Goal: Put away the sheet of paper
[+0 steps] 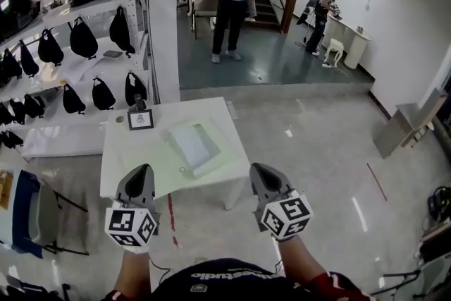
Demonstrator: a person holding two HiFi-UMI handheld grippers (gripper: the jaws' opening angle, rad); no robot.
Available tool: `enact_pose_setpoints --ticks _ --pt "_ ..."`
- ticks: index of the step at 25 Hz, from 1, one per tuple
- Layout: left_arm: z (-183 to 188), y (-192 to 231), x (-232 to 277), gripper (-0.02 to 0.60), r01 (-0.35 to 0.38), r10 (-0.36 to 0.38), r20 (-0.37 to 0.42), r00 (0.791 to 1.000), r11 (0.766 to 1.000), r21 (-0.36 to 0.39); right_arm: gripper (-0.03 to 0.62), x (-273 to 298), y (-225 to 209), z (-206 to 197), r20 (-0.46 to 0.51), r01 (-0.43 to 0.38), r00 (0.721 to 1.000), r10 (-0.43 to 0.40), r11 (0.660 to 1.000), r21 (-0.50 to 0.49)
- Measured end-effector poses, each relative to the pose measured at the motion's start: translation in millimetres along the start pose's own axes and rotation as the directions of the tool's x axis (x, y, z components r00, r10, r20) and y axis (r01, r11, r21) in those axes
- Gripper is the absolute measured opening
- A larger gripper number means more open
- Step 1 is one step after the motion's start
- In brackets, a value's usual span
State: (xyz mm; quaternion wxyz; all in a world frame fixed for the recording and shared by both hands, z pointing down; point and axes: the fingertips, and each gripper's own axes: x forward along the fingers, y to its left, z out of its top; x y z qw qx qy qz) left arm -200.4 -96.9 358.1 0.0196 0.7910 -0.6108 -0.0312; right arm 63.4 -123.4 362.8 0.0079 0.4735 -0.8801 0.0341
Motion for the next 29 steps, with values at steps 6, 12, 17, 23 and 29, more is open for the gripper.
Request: enact_pose_setpoints --ticks 6,12,17,23,29 --pt "-2 -18 -7 0.006 0.0 0.0 -0.008 1.0 1.0 0.015 0.003 -19 -5 -4 0.002 0.015 1.0 -0.015 1.0 -0.015" --pt "-6 -32 -13 0.006 0.012 -0.012 -0.007 1.0 1.0 -0.001 0.003 -31 -10 -5 0.001 0.014 1.0 -0.014 1.0 -0.006" --pt "-2 -36 -18 0.006 0.004 -0.004 -0.002 1.0 1.0 -0.003 0.003 -36 -14 -2 0.002 0.018 1.0 -0.018 1.0 0.0" --pt "-2 -40 -23 0.006 0.002 -0.002 0.0 1.0 1.0 -0.006 0.003 -40 -14 -1 0.003 0.017 1.0 -0.017 1.0 -0.001" --pt "-3 -45 -22 0.006 0.003 -0.003 0.007 1.0 1.0 -0.002 0.003 -44 -19 -3 0.004 0.023 1.0 -0.023 1.0 0.004"
